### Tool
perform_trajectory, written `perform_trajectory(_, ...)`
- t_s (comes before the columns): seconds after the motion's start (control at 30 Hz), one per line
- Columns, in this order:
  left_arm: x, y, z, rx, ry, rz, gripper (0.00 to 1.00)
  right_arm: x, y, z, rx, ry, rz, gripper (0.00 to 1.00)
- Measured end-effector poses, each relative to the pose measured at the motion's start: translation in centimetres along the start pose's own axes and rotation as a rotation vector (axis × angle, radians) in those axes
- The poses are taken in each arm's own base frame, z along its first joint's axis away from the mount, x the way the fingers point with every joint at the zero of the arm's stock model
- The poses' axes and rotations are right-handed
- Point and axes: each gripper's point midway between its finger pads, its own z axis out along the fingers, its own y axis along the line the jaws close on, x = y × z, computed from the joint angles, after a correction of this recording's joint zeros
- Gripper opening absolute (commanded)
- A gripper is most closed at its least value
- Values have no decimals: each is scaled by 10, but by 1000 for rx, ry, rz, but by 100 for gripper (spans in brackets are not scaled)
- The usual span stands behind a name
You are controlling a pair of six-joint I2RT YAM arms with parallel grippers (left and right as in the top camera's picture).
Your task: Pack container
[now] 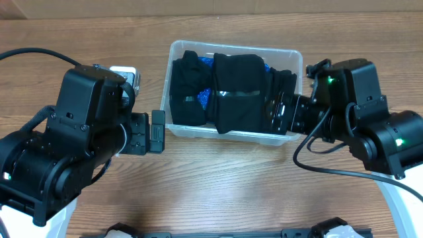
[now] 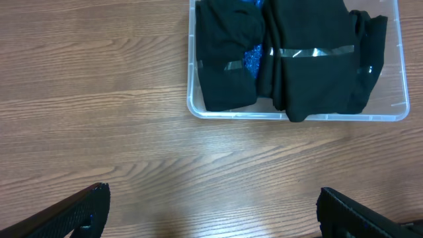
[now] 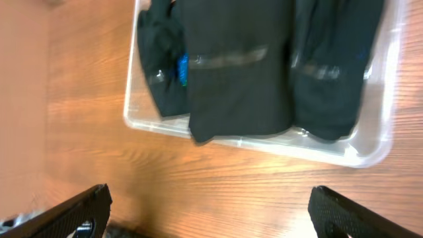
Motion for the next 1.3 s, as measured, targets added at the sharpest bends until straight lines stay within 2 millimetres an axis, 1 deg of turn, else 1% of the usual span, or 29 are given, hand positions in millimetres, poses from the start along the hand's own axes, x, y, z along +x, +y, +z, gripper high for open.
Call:
perform_trajectory(0.03,0,0,0,0,0,0,100,8,-3,0,11,34,12,100)
perform_trajectory(0.07,0,0,0,0,0,0,100,11,-6,-1,16,46,23,100)
perform_trajectory(0.13,0,0,0,0,0,0,100,0,-12,-5,16,6,36,100)
perform_trajectory(0.17,0,0,0,0,0,0,100,-12,-10,-11,-4,-58,-8,100)
perform_trajectory(0.2,0,0,0,0,0,0,100,-18,-6,-21,-25,-112,-68,100)
perform_trajectory(0.27,0,0,0,0,0,0,100,-16,4,-47,-60,-210,-215,100)
perform_trajectory(0.3,0,0,0,0,-1,0,100,-16,12,-65,-83,-290,-305,100)
perform_trajectory(0.33,0,0,0,0,0,0,100,-17,20,-88,-102,-401,-413,100)
perform_trajectory(0.37,0,0,0,0,0,0,100,-19,24,-107,-99,-519,-494,100)
perform_trajectory(0.4,0,0,0,0,0,0,100,-19,21,-120,-78,-613,-544,100)
perform_trajectory(0.43,0,0,0,0,1,0,100,-19,13,-126,-41,-697,-565,100)
perform_trajectory(0.47,0,0,0,0,1,0,100,-8,-15,-115,46,-756,-564,100)
perform_trajectory(0.53,0,0,0,-1,1,0,100,0,-43,-88,111,-754,-553,100)
perform_trajectory(0.57,0,0,0,0,1,0,100,10,-61,-66,137,-727,-540,100)
perform_trajectory(0.6,0,0,1,-1,2,0,100,27,-85,-38,169,-677,-522,100)
perform_trajectory(0.63,0,0,1,-1,2,0,100,40,-104,-16,191,-639,-508,100)
perform_trajectory(0.67,0,0,1,0,2,0,100,46,-113,-4,193,-635,-504,100)
perform_trajectory(0.7,0,0,1,-1,2,0,100,58,-126,11,200,-617,-495,100)
perform_trajectory(0.73,1,0,1,-1,4,0,100,64,-134,20,203,-609,-490,100)
perform_trajectory(0.77,0,0,1,-1,2,0,100,77,-148,39,206,-576,-481,100)
perform_trajectory(0.9,0,0,1,-1,2,0,100,98,-171,77,191,-558,-447,100)
perform_trajectory(1.0,0,0,1,-1,2,0,100,111,-179,101,154,-515,-438,100)
perform_trajectory(1.03,0,0,1,-1,3,0,100,113,-179,105,145,-504,-438,100)
perform_trajectory(1.3,0,0,1,-1,2,0,100,113,-176,105,129,-510,-440,100)
